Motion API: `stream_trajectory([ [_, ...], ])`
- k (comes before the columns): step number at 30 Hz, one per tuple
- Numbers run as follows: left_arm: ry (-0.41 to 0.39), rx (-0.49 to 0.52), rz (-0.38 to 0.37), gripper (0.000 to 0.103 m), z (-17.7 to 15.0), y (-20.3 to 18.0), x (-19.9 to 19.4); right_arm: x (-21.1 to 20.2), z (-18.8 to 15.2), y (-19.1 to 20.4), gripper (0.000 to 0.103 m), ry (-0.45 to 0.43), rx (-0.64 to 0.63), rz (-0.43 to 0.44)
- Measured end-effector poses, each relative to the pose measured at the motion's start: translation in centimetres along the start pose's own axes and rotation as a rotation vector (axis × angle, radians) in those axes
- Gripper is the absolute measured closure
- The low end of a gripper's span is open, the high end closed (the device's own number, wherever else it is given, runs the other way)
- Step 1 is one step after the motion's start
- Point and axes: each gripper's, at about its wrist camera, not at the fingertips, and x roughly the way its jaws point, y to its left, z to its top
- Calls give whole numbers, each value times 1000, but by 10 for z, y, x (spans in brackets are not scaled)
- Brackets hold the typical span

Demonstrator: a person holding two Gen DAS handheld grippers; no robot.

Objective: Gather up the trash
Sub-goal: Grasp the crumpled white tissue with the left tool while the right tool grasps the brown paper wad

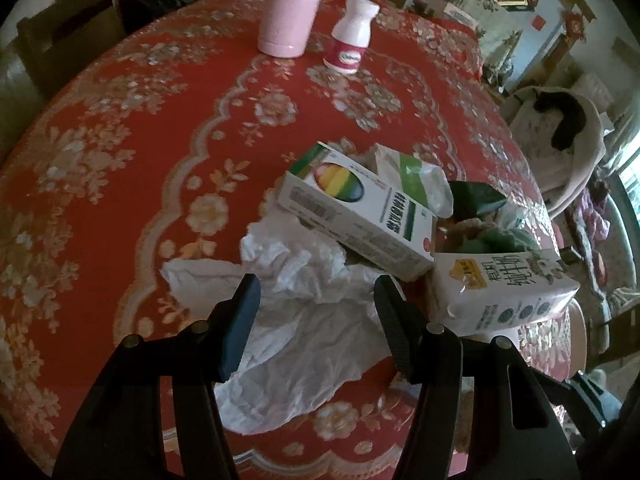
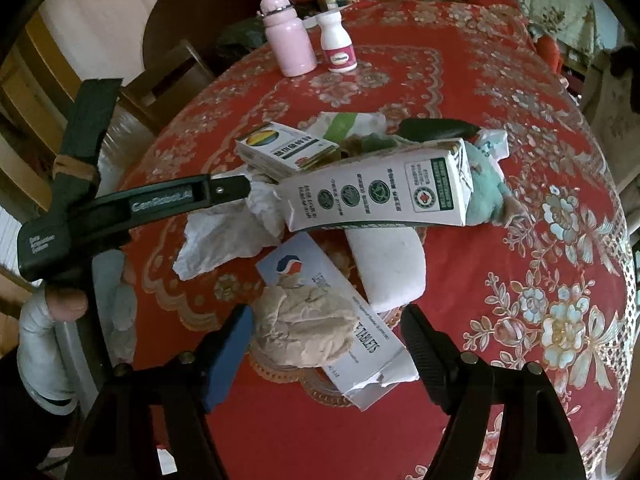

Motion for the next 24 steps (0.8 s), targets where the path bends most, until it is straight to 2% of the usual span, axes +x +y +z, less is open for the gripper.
stream_trajectory([
  [2,15,13,-3,45,0,-5,7,1,0,-2,40,-3,5,11],
  [3,23,18,-2,45,0,-6,9,1,-1,-3,49,-1,12,23],
  [5,28,16,-9,46,-1,-6,12,3,-2,-5,56,3,22,33],
  [7,25,3,-27,58,-2,-4,12,4,-4,-7,64,6,28,37],
  [8,42,-7,-40,78,-2,-1,13,3,-4,-7,65,2,31,42],
  [12,57,-18,-62,96,-6,5,5,-6,-6,-10,69,-19,51,69],
  [24,-60,31,-71,98,-16,-7,-75,-45,-4,-10,69,-94,35,88],
])
